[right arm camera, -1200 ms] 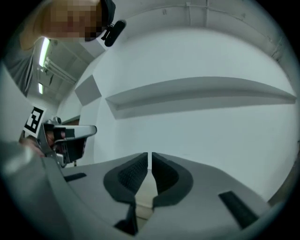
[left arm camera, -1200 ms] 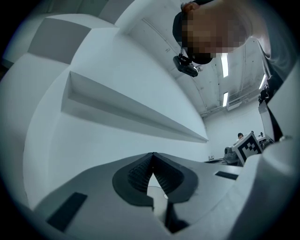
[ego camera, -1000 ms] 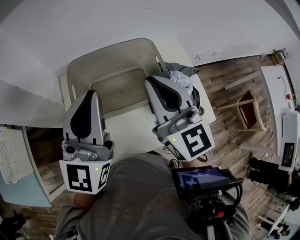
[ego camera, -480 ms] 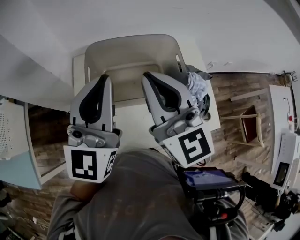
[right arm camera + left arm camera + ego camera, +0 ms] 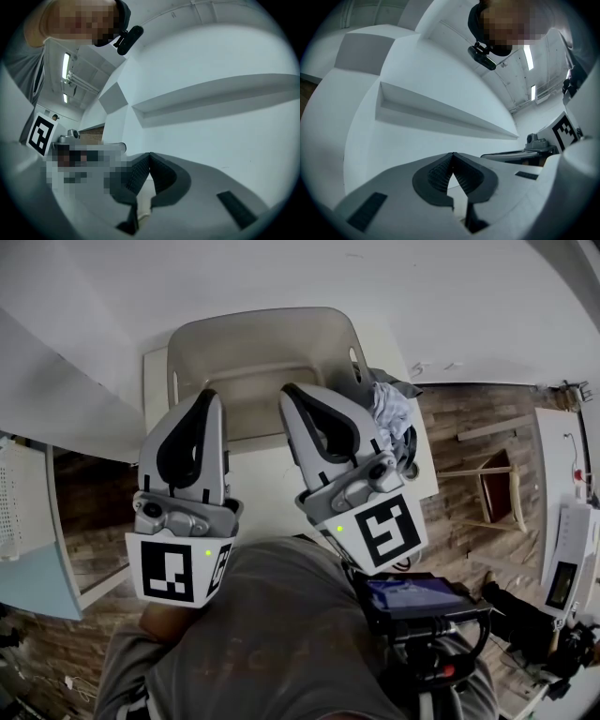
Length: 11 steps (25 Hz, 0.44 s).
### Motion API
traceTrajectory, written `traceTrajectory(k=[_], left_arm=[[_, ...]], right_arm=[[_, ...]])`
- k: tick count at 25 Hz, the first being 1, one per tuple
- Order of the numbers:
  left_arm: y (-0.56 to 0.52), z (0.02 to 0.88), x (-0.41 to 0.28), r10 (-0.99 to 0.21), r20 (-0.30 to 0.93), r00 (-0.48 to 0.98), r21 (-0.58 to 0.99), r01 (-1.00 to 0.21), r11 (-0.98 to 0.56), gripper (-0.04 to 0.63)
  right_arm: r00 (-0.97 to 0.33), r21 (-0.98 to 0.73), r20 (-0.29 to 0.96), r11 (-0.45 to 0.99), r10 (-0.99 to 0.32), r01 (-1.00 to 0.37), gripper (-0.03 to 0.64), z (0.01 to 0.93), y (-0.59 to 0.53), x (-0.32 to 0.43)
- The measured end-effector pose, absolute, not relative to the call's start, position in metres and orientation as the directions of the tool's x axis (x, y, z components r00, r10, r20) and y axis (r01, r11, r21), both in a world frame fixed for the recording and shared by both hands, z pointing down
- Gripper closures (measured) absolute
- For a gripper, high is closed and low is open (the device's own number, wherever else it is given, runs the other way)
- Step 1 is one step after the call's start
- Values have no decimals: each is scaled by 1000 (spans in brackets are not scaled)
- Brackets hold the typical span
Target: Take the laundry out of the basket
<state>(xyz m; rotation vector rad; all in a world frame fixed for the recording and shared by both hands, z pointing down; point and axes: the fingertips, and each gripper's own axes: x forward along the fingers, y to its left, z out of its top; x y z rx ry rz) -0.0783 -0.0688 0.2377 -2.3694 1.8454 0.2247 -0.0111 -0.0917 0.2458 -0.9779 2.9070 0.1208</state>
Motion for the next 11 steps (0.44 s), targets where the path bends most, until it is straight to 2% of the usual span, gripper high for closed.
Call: traceTrajectory(k=[11], left_arm=[[-69,241,-74,-949,-194,249,-12,-968,-251,588]], right_arm=[[-790,51,-99,789,-606,-612,611,248,-93,-6]])
